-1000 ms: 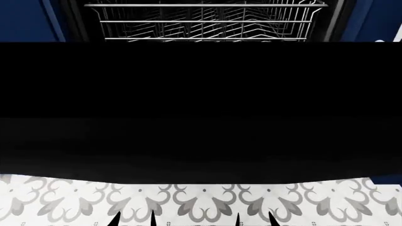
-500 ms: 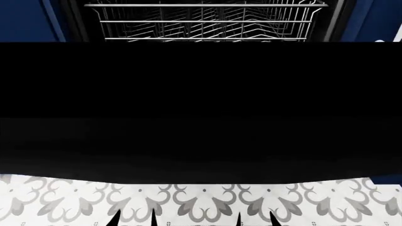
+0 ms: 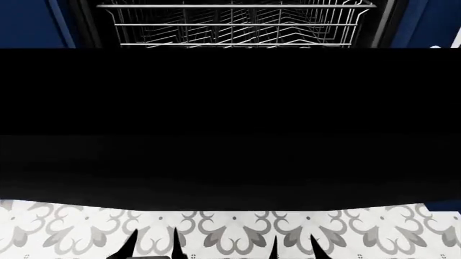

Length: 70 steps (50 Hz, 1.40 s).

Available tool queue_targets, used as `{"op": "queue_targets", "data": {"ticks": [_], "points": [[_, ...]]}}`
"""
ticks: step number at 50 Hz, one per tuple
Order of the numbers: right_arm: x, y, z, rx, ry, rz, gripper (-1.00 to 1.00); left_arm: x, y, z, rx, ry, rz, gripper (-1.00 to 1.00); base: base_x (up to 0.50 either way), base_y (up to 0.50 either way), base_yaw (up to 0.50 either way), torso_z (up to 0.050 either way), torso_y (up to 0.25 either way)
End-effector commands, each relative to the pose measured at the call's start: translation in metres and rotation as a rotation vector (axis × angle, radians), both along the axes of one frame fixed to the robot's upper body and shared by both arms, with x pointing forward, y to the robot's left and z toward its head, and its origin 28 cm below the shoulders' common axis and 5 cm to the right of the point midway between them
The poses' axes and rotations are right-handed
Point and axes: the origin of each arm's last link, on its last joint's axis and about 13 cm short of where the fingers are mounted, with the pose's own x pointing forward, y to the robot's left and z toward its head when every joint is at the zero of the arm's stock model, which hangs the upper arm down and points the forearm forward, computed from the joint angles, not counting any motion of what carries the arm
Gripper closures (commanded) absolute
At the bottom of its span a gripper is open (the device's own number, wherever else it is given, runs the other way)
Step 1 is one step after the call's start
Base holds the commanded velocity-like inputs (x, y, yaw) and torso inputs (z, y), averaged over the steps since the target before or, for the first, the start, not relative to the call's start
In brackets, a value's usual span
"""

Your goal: Close the dishwasher door

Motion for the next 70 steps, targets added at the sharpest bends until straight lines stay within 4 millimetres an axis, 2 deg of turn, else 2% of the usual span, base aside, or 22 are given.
{"op": "queue_targets", "data": {"ticks": [1,23,46,51,70], "points": [[0.008,-0.001,0.004,-0.009,-0.022,-0.003,-1.0,0.01,-0.001,0.005,0.016,-0.028,0.003,-1.0,0.0,0.0,0.0,0.0,0.0],[0.027,-0.004,0.013,-0.026,-0.066,-0.019,-1.0,0.033,-0.005,0.018,0.068,-0.07,0.007,-1.0,0.0,0.0,0.0,0.0,0.0],[0.056,0.0,0.029,-0.047,-0.116,-0.016,-1.0,0.057,-0.006,0.03,0.096,-0.073,0.04,-1.0,0.0,0.0,0.0,0.0,0.0],[0.065,0.001,0.034,-0.055,-0.129,-0.011,-1.0,0.065,-0.006,0.038,0.102,-0.083,0.043,-1.0,0.0,0.0,0.0,0.0,0.0],[0.089,0.0,0.049,-0.088,-0.157,-0.02,-1.0,0.074,-0.01,0.067,0.114,-0.105,0.04,-1.0,0.0,0.0,0.0,0.0,0.004]]}}
